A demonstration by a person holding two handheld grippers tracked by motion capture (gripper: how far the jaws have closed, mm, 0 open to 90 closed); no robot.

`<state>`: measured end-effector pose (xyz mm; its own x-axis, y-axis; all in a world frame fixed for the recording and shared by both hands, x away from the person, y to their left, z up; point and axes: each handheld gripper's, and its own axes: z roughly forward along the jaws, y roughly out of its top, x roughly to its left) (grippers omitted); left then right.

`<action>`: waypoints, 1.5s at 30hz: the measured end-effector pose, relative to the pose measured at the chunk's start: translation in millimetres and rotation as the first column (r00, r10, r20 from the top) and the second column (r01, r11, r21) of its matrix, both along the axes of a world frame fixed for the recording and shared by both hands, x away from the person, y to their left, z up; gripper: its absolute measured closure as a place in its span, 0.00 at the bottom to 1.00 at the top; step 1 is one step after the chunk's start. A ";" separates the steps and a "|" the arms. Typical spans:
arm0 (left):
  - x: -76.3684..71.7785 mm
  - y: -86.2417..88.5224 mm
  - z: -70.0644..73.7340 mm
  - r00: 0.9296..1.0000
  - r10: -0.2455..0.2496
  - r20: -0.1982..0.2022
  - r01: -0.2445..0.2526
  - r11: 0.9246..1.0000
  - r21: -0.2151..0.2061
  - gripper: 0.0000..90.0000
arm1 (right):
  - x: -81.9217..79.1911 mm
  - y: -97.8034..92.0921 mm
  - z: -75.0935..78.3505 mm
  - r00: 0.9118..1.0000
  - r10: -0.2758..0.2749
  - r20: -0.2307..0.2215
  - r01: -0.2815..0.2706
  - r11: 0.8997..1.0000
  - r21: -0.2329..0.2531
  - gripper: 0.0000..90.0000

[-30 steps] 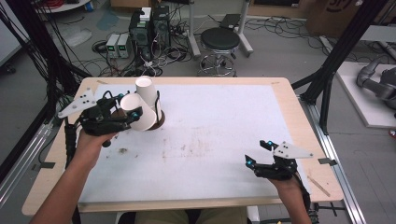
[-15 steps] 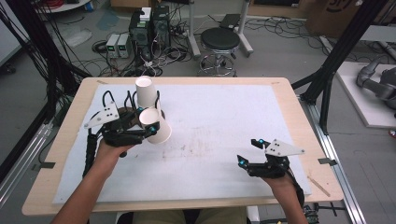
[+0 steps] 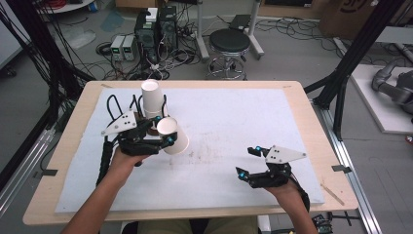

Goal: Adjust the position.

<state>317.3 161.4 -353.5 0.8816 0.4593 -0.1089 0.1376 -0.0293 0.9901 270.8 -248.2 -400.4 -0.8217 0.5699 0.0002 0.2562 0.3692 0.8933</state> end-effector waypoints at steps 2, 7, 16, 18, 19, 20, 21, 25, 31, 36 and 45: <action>-2.3 -3.7 -2.9 1.000 -0.011 0.004 0.011 1.000 0.005 0.37 | -0.4 3.9 0.0 1.000 0.022 0.006 -0.022 1.000 -0.007 0.23; -7.6 -13.2 -10.6 0.999 -0.034 -0.007 0.034 0.999 0.009 0.37 | -1.7 12.5 -0.3 0.998 0.063 -0.002 -0.063 0.998 0.001 0.23; -9.3 -33.2 -12.2 0.997 -0.074 -0.008 0.074 0.997 0.030 0.37 | 10.9 37.7 3.1 0.986 0.164 -0.011 -0.163 0.986 0.027 0.23; -9.1 -36.2 -12.2 0.997 -0.081 -0.007 0.081 0.996 0.029 0.37 | 13.6 43.0 5.0 0.982 0.188 -0.014 -0.188 0.982 0.034 0.23; -9.0 -37.5 -12.2 0.996 -0.086 -0.006 0.086 0.996 0.030 0.37 | 15.0 45.7 5.4 0.980 0.198 -0.009 -0.197 0.980 0.033 0.23; -9.0 -38.9 -12.4 0.996 -0.089 -0.007 0.089 0.996 0.028 0.37 | 15.9 48.5 5.6 0.978 0.206 -0.013 -0.206 0.978 0.035 0.23; -9.0 -40.3 -12.6 0.996 -0.091 -0.006 0.091 0.995 0.029 0.37 | 16.5 51.1 5.6 0.976 0.215 -0.019 -0.215 0.976 0.035 0.23; -9.5 -45.3 -13.6 0.994 -0.110 -0.004 0.110 0.993 0.032 0.37 | 18.3 60.3 4.0 0.970 0.242 -0.016 -0.242 0.970 0.036 0.23; -11.2 -52.8 -14.9 0.992 -0.129 -0.003 0.129 0.991 0.035 0.37 | 17.7 67.6 2.5 0.967 0.254 -0.006 -0.253 0.966 0.054 0.23; -13.2 -61.3 -16.0 0.988 -0.156 0.003 0.155 0.987 0.040 0.37 | 19.0 70.0 2.6 0.968 0.252 0.003 -0.252 0.965 0.071 0.23; -17.8 -81.9 -20.8 0.979 -0.204 -0.010 0.205 0.979 0.014 0.37 | 18.9 73.5 0.0 0.966 0.258 0.005 -0.257 0.963 0.082 0.22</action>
